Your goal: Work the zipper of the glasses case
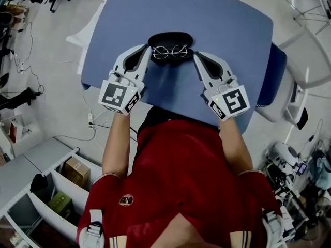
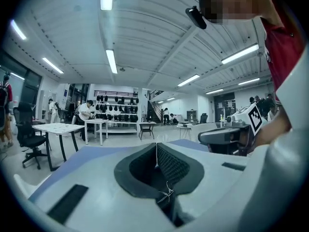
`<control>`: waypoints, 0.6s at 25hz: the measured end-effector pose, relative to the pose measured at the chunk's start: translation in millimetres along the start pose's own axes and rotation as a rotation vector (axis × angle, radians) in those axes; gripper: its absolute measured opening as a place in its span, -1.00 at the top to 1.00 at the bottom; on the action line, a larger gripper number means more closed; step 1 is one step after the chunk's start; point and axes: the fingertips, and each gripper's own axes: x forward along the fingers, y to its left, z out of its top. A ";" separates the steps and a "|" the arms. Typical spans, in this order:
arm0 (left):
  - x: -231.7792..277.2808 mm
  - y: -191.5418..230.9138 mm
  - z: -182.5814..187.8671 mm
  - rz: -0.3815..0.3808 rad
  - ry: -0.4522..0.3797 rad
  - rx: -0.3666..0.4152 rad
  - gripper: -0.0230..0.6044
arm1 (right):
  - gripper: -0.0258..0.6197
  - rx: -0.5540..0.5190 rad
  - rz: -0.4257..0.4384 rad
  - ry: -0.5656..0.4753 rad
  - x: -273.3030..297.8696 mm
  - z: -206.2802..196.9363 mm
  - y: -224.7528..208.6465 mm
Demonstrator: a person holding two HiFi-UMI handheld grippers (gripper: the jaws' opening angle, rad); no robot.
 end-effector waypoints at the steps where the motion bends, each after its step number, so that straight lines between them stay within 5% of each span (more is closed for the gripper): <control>1: 3.9 2.5 -2.2 -0.015 0.008 0.007 0.90 | 0.93 0.001 -0.013 0.002 2.4 -0.8 -0.8; 10: 42.8 22.3 -29.3 -0.134 0.128 0.095 0.89 | 0.93 -0.004 -0.111 0.040 13.4 -11.3 -9.0; 15: 68.4 23.1 -51.4 -0.237 0.244 0.176 0.64 | 0.93 -0.005 -0.153 0.053 13.3 -16.0 -17.2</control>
